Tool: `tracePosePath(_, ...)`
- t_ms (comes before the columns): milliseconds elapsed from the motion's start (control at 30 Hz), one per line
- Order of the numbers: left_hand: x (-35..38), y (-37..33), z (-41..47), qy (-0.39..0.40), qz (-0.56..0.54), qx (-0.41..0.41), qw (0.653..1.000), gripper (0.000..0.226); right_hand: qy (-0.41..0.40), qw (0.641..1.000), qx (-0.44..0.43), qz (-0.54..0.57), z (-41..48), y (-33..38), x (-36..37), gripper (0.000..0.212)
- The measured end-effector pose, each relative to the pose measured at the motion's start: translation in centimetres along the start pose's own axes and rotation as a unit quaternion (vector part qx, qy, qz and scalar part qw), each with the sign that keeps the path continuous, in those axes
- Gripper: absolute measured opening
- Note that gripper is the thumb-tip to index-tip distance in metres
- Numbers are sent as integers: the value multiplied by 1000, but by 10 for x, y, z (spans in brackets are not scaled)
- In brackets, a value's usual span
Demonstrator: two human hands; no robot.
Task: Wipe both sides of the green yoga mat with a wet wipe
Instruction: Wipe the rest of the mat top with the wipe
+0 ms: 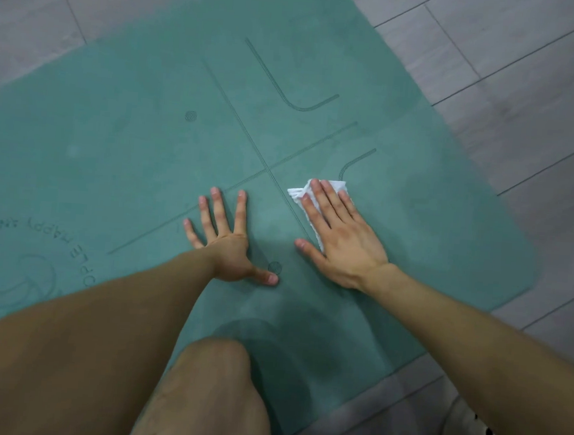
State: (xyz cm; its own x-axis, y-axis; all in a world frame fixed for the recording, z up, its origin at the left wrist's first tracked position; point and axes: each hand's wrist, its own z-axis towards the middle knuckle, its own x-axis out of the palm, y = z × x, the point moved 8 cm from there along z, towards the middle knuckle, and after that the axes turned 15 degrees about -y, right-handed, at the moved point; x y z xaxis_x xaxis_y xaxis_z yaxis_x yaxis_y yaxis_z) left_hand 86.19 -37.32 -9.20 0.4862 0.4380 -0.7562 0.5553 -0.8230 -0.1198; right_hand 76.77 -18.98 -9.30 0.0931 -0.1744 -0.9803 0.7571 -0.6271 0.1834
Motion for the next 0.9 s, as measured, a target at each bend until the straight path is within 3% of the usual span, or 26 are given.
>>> tracePosePath(67,0,-1,0,1,-5,3,1000,178,-3,1000,-1,3,9,-7,1,83)
tracePosePath(233,0,0,0,-1,-5,5,1000,177,-36,995,86,28,49,-16,4,76)
tracePosePath(333,1,0,1,-1,-7,9,1000,177,-39,997,51,44,42,-11,-1,67)
tracePosePath(467,1,1,1,-4,-3,8,1000,178,-127,986,67,82,38,-29,-28,57)
tracePosePath(633,1,2,0,-5,0,5,1000,178,-29,998,-14,48,38,-9,-8,64)
tracePosePath(900,1,2,1,-7,-7,8,1000,177,-146,988,-8,55,39,-14,-36,41)
